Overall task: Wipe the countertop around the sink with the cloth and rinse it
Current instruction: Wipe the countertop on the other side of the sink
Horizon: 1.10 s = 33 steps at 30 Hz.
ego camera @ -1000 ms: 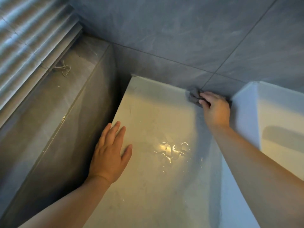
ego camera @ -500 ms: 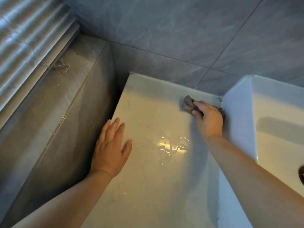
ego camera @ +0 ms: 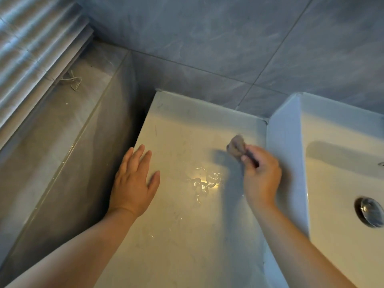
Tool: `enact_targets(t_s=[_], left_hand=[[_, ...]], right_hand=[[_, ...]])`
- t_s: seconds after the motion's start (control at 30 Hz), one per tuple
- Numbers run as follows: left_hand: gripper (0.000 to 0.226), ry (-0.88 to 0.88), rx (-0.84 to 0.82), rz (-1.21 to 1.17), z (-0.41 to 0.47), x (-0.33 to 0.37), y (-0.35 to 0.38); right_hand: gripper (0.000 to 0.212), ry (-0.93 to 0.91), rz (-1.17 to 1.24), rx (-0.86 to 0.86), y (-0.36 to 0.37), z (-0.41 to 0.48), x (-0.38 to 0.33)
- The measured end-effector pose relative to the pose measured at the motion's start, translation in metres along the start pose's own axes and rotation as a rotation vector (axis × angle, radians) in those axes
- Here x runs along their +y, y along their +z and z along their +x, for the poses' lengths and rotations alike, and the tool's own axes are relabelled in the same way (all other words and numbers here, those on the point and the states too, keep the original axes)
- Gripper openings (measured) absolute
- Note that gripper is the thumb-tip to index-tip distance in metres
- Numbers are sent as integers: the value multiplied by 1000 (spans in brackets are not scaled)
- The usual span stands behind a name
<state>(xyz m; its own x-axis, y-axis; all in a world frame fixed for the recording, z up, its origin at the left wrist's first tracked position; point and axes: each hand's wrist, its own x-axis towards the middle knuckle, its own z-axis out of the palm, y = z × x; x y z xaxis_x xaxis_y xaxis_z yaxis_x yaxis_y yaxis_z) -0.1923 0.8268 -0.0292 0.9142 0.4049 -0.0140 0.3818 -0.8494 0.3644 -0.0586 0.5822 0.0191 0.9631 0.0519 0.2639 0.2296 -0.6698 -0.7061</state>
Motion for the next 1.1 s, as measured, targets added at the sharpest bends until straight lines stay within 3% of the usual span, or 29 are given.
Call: enact_targets(t_s=[0.13,0.27,0.47,0.7,1.0,1.1], left_hand=[[65,5,9,4,0,0,0],[65,10,13,-4,0,0,0],[65,6,13,-7,0,0,0],[67,9,6,-5,-1,1,-1],[56,-5,-4,-30,-2,1,-1],[57,-2,-8,-31,-1,1,-1]], right_hand=[[31,-117,-290,116,4,59,4],[34,13,-484,-68,31,76,32],[44,-17,-303,-114,33,47,52],[39,76,-116,-61,26,-8,35],[30,44,-26,-27,17,-68,19],[32,103,83,-77,13,-90,7]])
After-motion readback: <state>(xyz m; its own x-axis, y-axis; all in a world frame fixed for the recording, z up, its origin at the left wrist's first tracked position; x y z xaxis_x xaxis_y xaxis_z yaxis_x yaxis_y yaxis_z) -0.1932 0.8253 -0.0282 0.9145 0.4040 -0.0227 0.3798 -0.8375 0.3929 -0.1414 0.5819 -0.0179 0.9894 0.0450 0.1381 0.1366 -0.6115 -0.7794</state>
